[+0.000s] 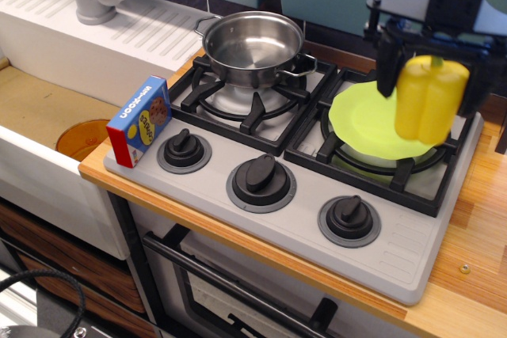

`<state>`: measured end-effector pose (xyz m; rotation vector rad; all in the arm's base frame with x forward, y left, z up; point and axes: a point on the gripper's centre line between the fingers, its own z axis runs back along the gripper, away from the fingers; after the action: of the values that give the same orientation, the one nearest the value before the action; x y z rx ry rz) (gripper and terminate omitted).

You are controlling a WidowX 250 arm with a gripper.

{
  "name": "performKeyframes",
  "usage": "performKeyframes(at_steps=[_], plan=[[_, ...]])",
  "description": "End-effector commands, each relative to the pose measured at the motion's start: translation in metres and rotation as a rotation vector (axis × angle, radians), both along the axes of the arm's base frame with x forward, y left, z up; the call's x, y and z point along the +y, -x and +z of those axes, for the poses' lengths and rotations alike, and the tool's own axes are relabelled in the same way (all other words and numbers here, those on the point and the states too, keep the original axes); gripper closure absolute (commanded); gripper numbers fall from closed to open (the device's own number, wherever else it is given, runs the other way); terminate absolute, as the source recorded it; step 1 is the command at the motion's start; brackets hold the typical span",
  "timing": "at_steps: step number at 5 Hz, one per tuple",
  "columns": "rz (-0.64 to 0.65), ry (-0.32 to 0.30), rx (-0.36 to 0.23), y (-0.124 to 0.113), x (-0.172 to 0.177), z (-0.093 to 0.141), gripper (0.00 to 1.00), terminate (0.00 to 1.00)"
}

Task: Put yellowpepper on plate and cookiebox in pot or pan on stove

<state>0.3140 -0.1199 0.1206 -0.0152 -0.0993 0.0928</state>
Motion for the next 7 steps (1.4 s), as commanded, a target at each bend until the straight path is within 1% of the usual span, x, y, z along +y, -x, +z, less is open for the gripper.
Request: performKeyframes(at_steps=[1, 2, 3, 4, 5, 7], plan=[[-0.036, 0.038, -0.063, -0.041, 0.015, 0.010, 1.00, 0.00], [-0.034, 0.053, -0.076, -0.045, 0.012, 0.000, 1.00, 0.00], [-0.029, 0.071, -0.074, -0.043, 0.009, -0.003, 1.00, 0.00], [-0.016, 0.078, -0.087, -0.038, 0.004, -0.005, 0.00, 0.00], [-0.008, 0.071, -0.094, -0.036, 0.000, -0.005, 0.00, 0.00], [0.001, 0.070, -0.086, -0.033, -0.002, -0.002, 0.00, 0.00]])
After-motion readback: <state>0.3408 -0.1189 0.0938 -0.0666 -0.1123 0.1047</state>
